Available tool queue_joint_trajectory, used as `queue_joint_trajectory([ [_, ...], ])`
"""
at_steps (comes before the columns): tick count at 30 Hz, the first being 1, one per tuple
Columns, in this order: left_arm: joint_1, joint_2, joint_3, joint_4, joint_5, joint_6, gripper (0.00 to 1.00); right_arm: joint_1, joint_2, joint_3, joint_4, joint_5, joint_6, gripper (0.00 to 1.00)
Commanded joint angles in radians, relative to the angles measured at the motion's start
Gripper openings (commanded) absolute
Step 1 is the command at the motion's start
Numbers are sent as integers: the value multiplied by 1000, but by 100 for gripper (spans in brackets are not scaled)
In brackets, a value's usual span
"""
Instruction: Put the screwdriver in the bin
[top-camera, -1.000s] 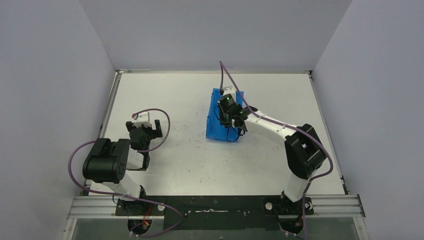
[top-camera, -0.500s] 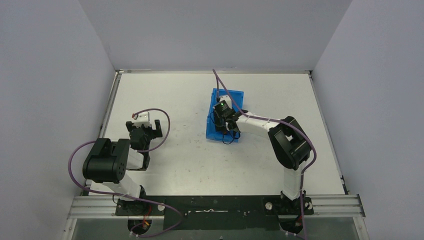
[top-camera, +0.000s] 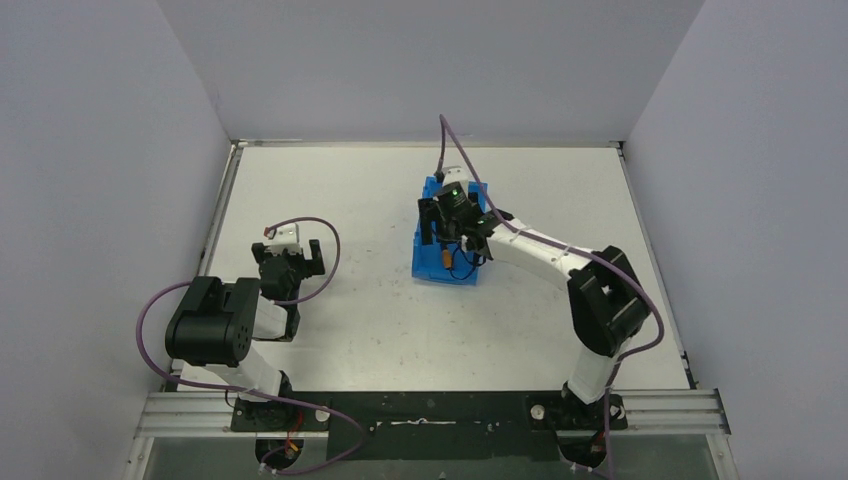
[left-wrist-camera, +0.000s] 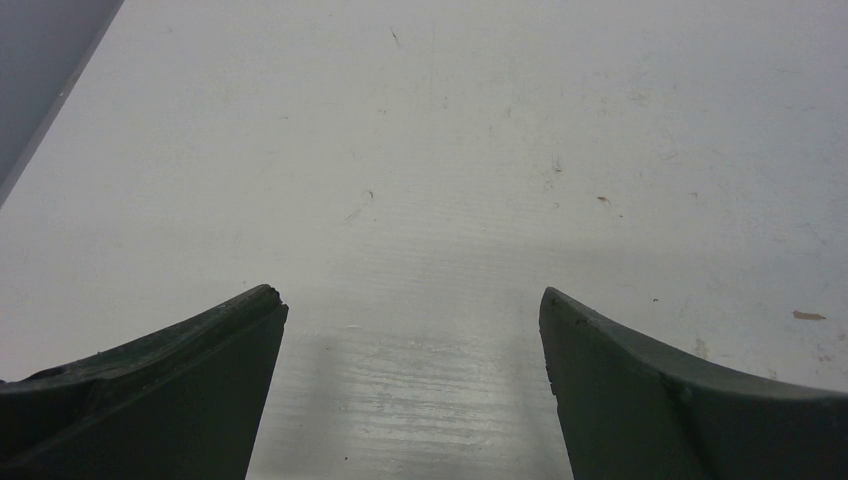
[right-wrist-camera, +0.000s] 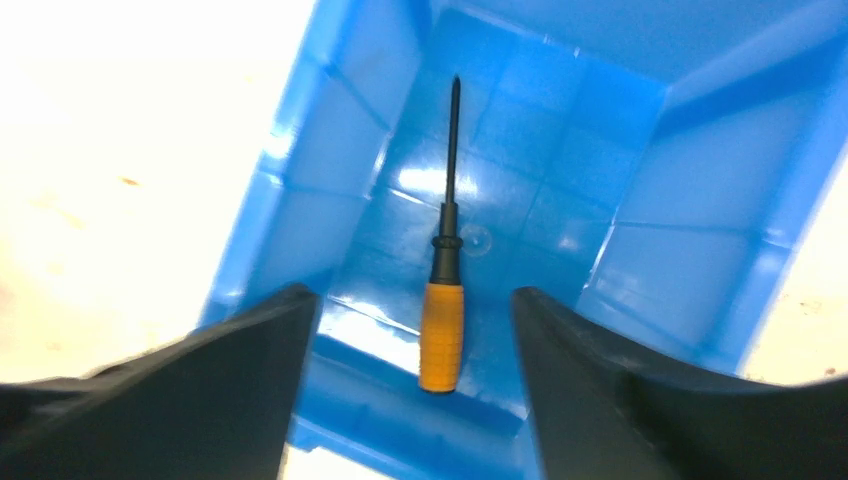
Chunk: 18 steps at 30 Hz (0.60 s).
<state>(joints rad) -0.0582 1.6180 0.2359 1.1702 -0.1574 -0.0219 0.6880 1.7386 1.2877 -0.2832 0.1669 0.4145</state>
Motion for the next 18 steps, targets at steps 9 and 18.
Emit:
queue_joint_trajectory([
  [9,-5,-7,18,40,-6,-6,97,-142,-485,-333,331,127,-166,100],
  [18,-5,-6,19,39,-7,-6,97,-300,-788,-855,802,226,-310,100],
])
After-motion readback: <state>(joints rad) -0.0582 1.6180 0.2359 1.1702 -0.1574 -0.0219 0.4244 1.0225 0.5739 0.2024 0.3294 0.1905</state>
